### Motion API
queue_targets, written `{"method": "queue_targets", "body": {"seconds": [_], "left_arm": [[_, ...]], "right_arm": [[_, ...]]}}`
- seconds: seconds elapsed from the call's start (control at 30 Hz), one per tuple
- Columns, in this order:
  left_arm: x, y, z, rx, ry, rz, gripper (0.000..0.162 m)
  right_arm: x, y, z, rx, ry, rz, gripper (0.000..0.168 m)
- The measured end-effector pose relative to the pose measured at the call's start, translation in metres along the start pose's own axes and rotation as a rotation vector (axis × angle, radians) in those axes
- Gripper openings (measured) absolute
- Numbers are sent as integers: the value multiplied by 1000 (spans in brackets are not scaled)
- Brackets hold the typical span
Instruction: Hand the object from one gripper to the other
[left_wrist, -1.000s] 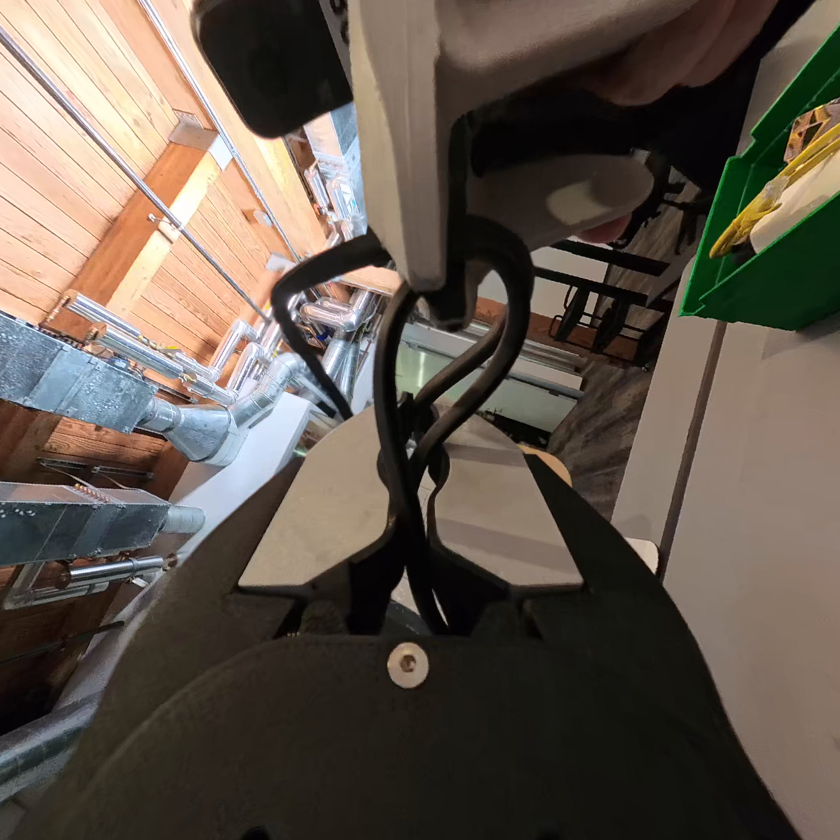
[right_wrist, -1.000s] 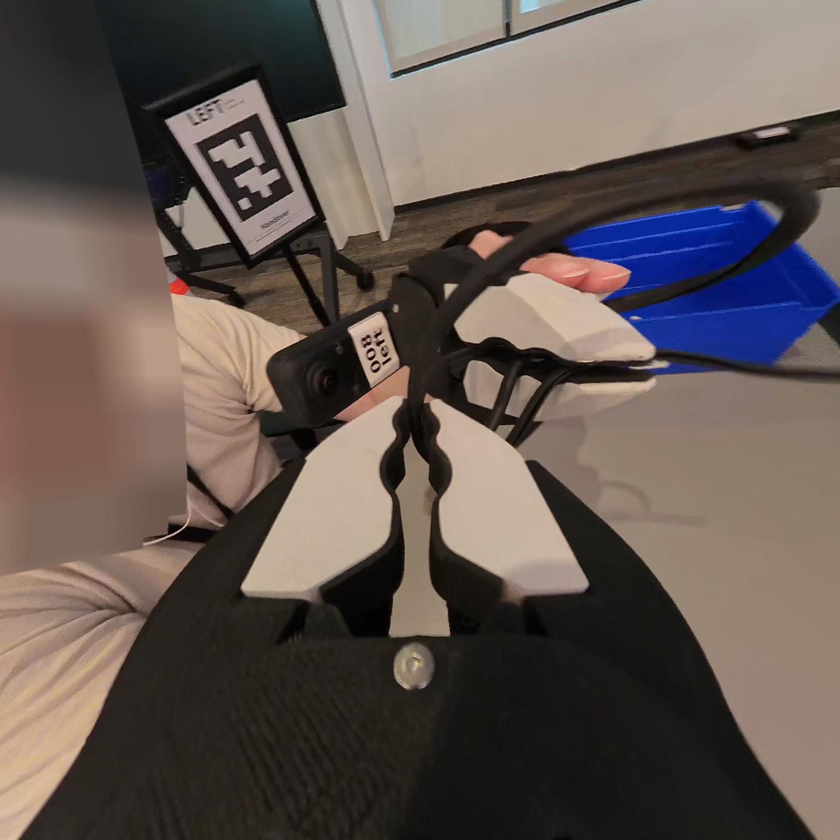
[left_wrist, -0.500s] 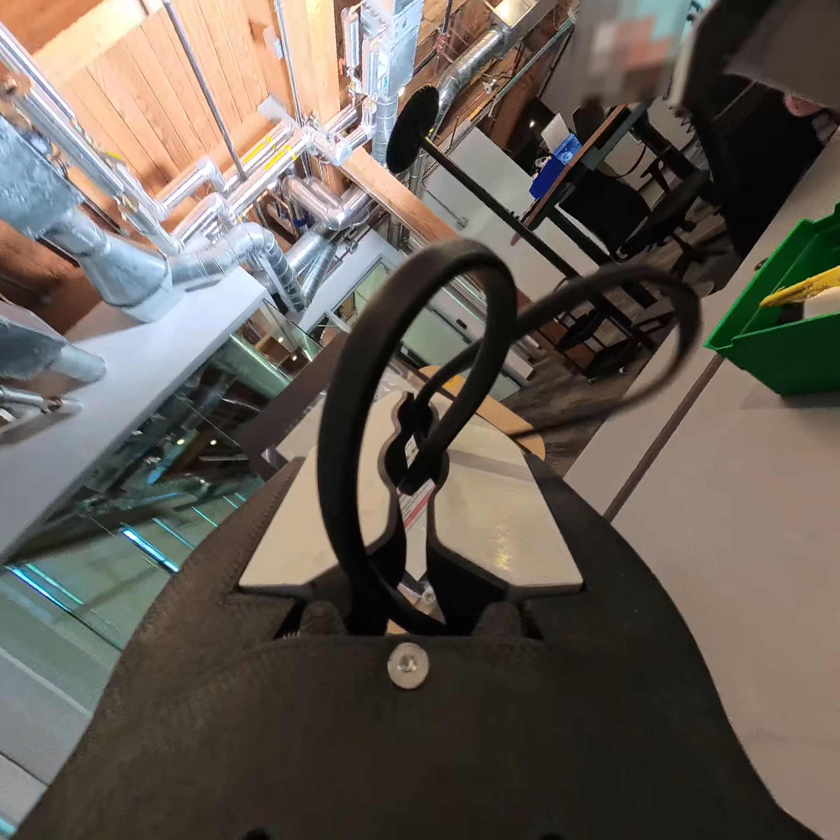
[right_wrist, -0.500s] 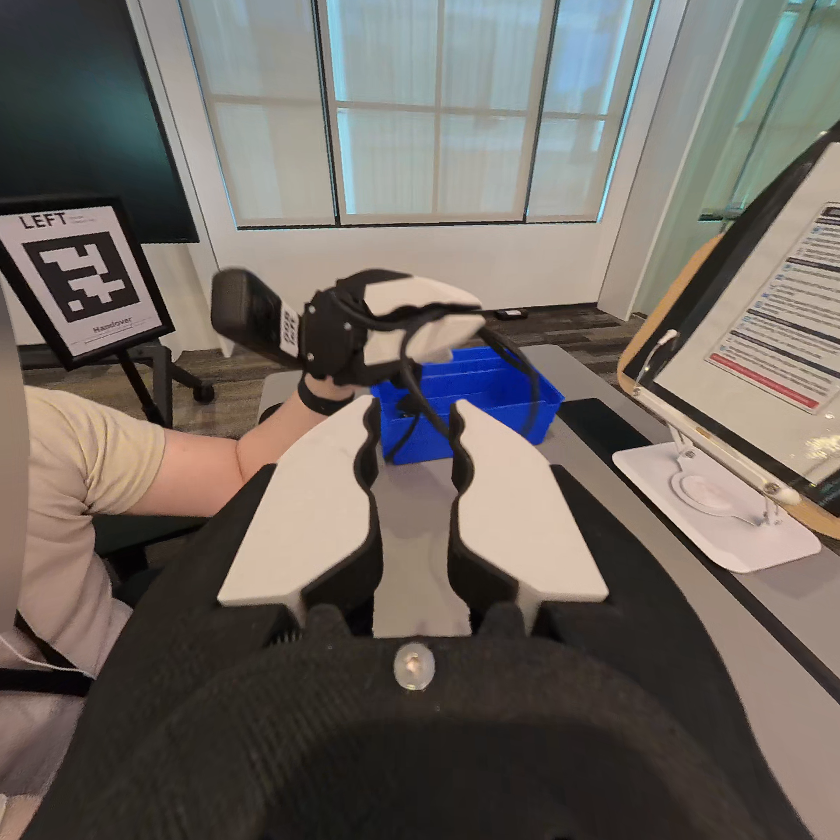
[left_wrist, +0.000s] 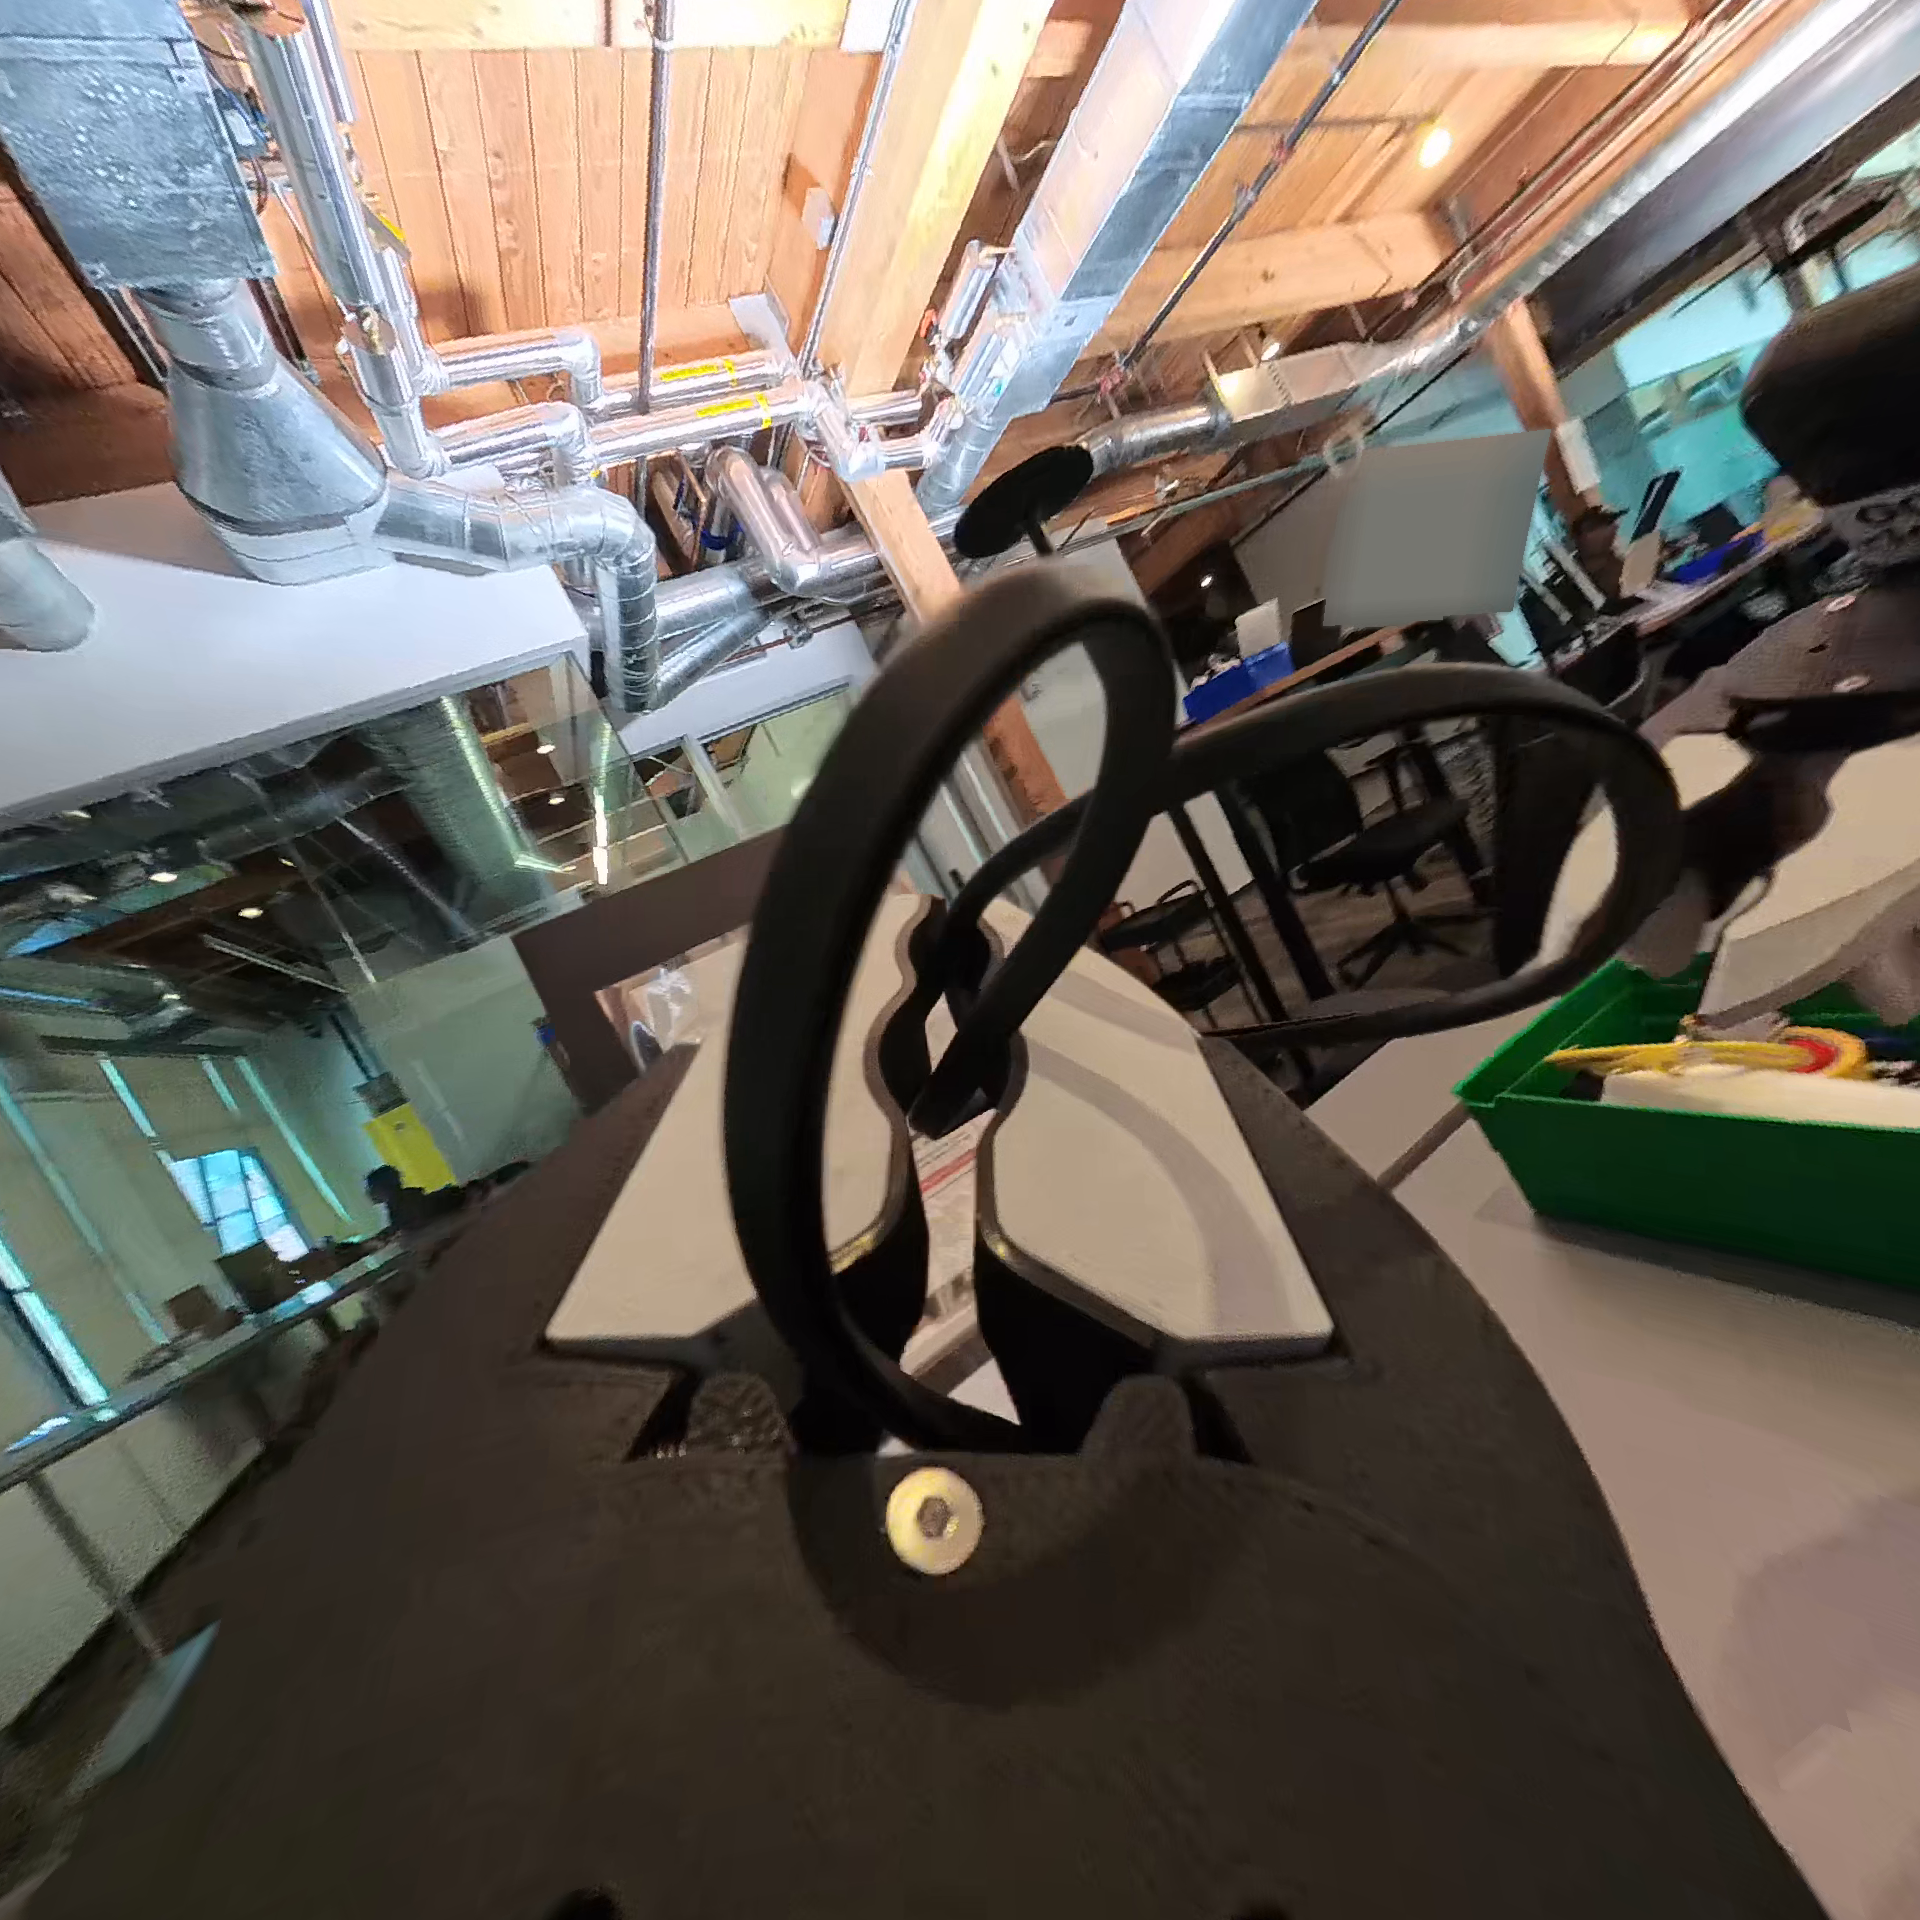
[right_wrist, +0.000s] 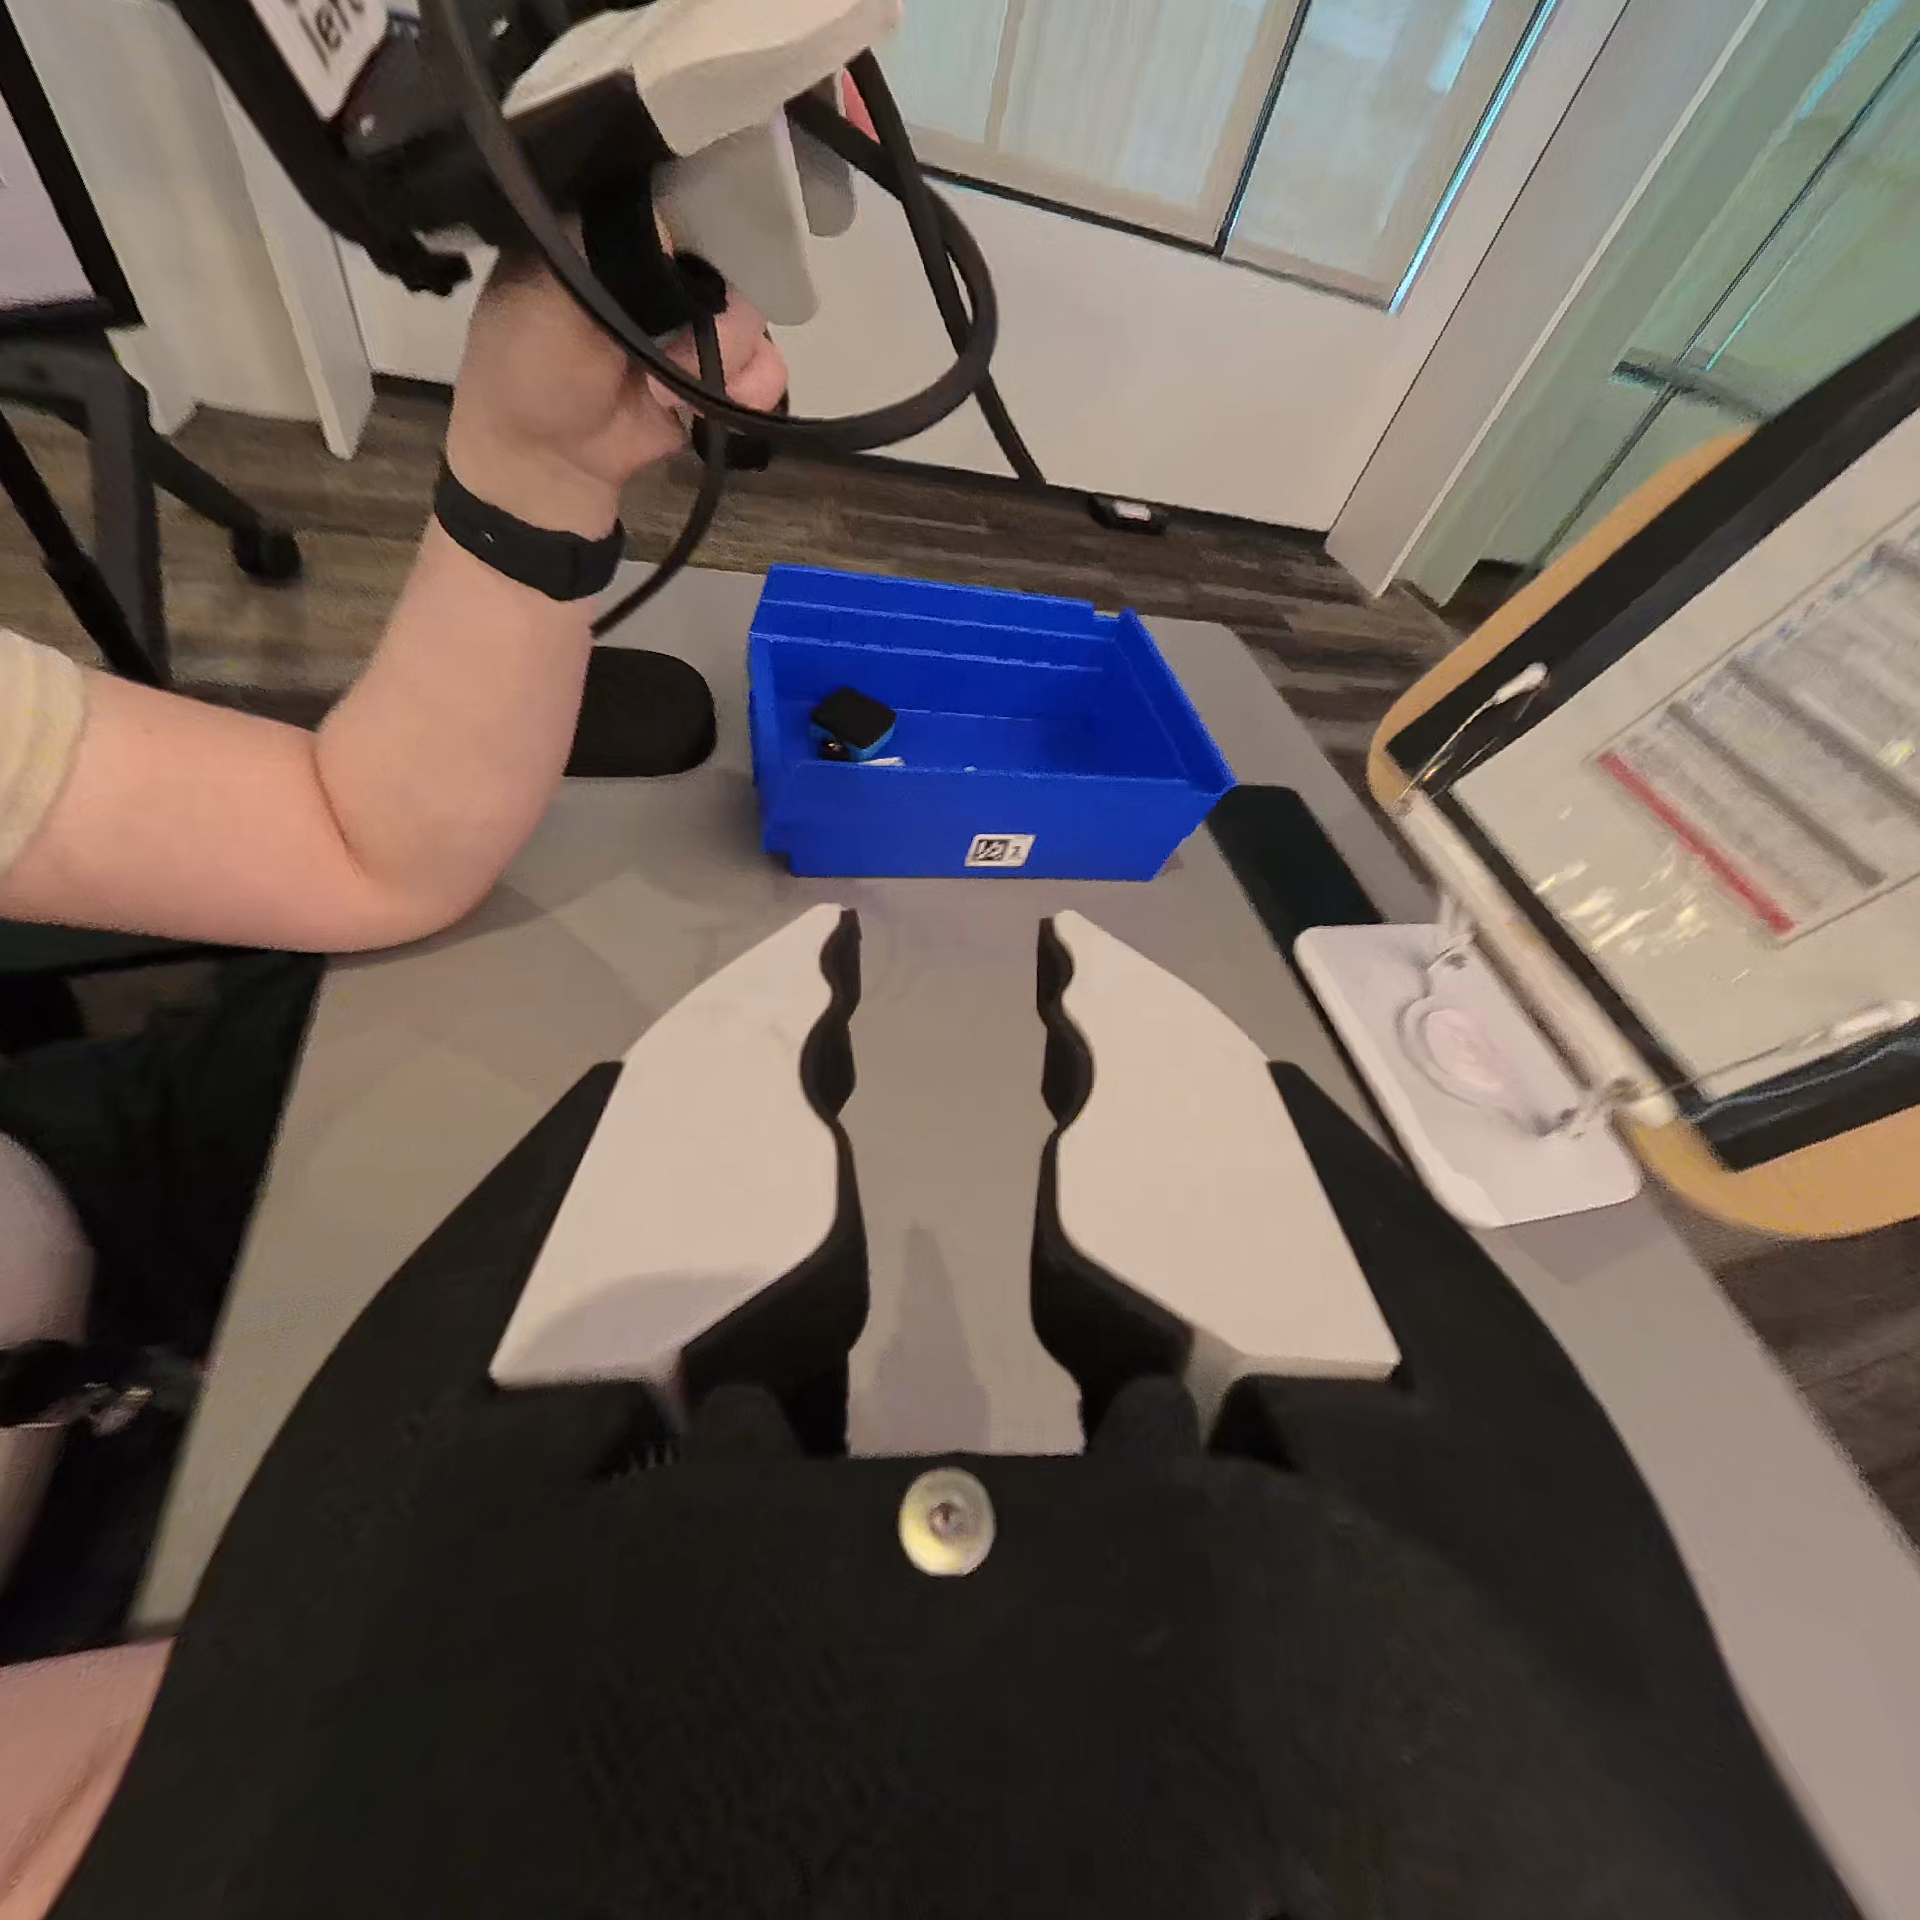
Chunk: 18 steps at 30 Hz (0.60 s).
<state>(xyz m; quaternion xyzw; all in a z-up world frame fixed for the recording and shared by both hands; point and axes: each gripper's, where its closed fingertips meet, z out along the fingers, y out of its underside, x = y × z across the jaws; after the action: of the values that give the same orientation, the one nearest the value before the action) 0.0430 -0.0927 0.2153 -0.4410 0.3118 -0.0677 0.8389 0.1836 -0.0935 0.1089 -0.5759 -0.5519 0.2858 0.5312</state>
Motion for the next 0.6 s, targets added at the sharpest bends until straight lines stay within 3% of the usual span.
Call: {"method": "queue_targets", "body": {"seconds": [0.1,0.23,0.3,0.47,0.6], "left_arm": [[1,-6,-7,5,48,-80,2],[40,-10,-20,12,381,-218,3],[61,-6,-29,-7,549,-256,3],[88,7,-34,-39,714,-227,2],[116,16,-32,-89,822,-210,3]], "right_arm": [[-10,-27,2,89,73,-209,40],[-27,-80,-7,332,251,-496,42],[-52,-89,-7,412,199,-619,43],[-87,-106,-9,578,-48,-521,42],[-87,-102,11,516,-80,-496,47]]}}
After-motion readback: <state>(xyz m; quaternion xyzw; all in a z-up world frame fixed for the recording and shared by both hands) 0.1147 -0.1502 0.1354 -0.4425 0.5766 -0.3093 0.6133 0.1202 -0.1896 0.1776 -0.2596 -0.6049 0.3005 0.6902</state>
